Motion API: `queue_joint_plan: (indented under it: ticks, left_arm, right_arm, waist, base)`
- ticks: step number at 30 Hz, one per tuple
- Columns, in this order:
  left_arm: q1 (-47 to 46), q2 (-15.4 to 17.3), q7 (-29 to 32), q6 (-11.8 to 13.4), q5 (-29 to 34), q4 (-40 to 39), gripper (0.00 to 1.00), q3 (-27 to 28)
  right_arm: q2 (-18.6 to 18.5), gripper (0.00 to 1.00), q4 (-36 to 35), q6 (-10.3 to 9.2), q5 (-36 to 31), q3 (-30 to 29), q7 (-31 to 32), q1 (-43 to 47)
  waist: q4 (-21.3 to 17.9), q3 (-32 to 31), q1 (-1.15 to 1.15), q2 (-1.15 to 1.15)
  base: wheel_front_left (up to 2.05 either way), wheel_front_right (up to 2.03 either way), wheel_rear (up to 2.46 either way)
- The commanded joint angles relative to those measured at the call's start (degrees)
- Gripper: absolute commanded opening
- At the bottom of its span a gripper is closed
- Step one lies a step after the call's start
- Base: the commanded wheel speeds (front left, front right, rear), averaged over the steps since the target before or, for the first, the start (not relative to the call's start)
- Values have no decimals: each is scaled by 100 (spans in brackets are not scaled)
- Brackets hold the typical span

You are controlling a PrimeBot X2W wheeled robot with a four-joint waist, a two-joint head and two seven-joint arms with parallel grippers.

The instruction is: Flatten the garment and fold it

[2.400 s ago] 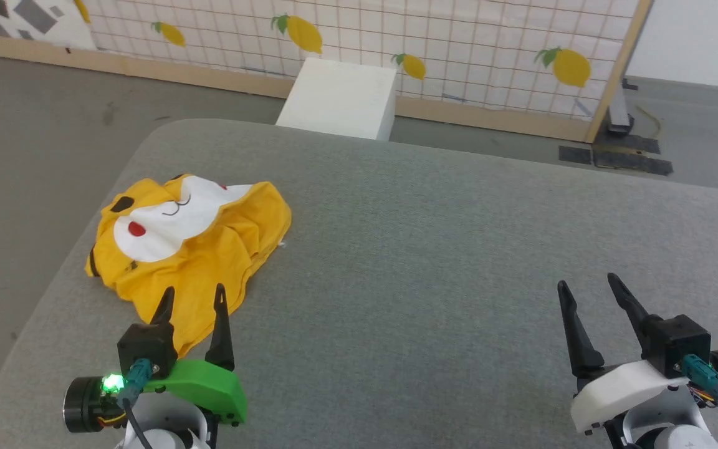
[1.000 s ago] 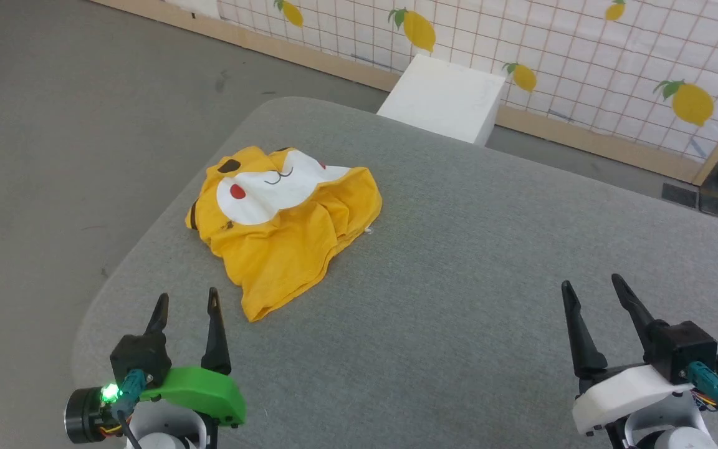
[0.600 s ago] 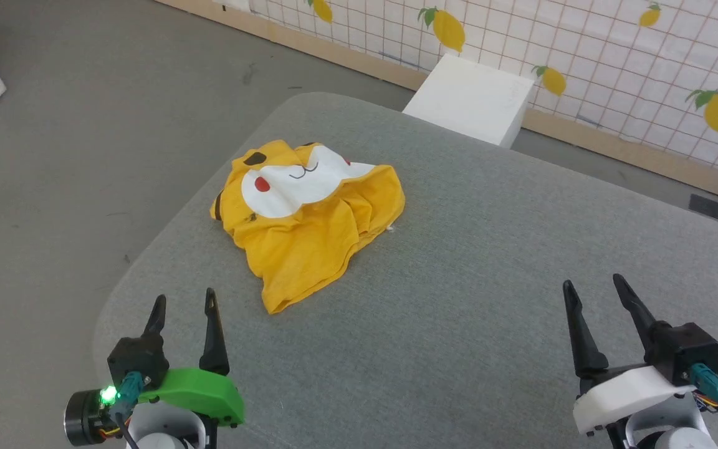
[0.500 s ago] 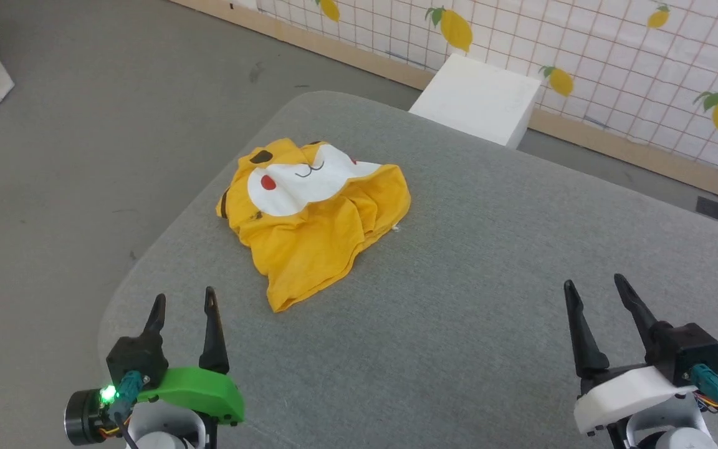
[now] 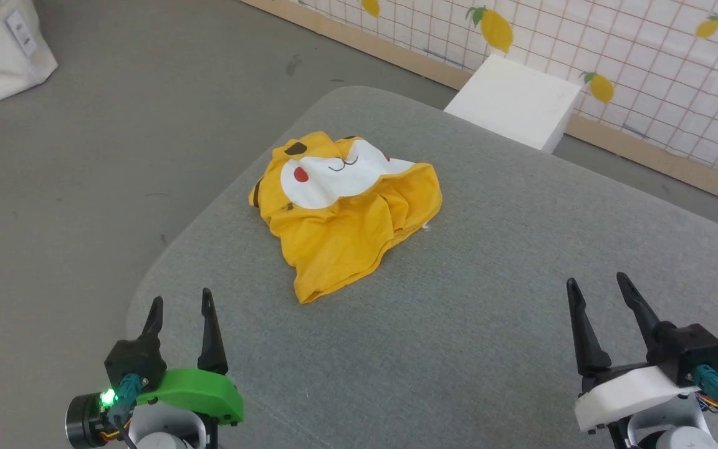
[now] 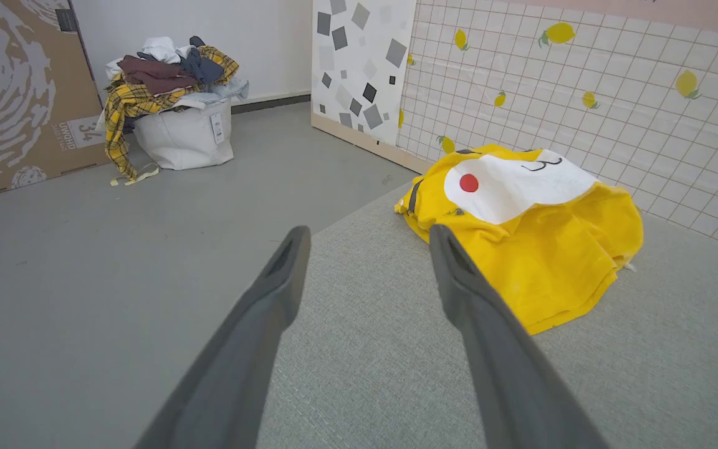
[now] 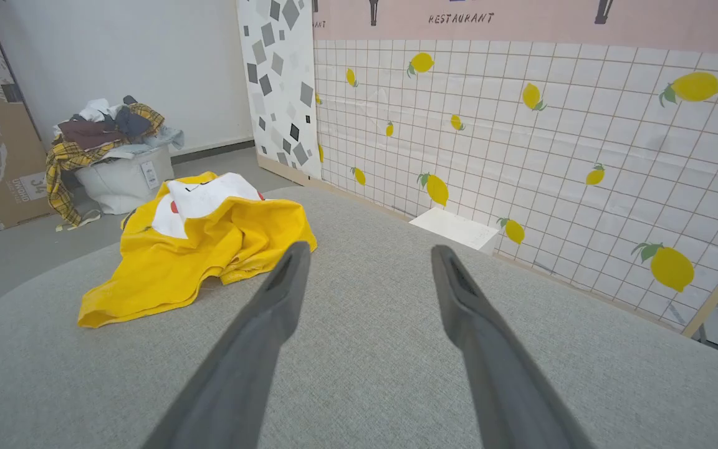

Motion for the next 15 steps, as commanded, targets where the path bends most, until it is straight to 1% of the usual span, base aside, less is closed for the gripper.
queue_joint_plan:
  ticks: [1, 9, 13, 15]
  left_arm:
    - [-120, 46, -73, 54, -67, 36, 100, -27]
    - [-178, 78, -165, 108, -192, 116, 100, -63]
    - [-470, 105, -197, 46, -329, 127, 100, -73]
    - [-718, 120, -151, -33, -435, 141, 100, -54]
  right_arm:
    - [7, 100, 28, -9, 52, -17, -73, -96]
    - [8, 100, 26, -9, 76, -47, -132, -102]
    - [8, 100, -60, -10, 0, -9, -95, -210]
    - [8, 100, -150, -10, -69, 45, -30, -329]
  waist:
    - [75, -15, 0, 0]
    - [291, 24, 0, 0]
    - [297, 300, 0, 0]
    - [167, 557, 0, 0]
  base:
    - [0, 0, 0]
    - [0, 0, 0]
    - [0, 0, 0]
    - [0, 0, 0]
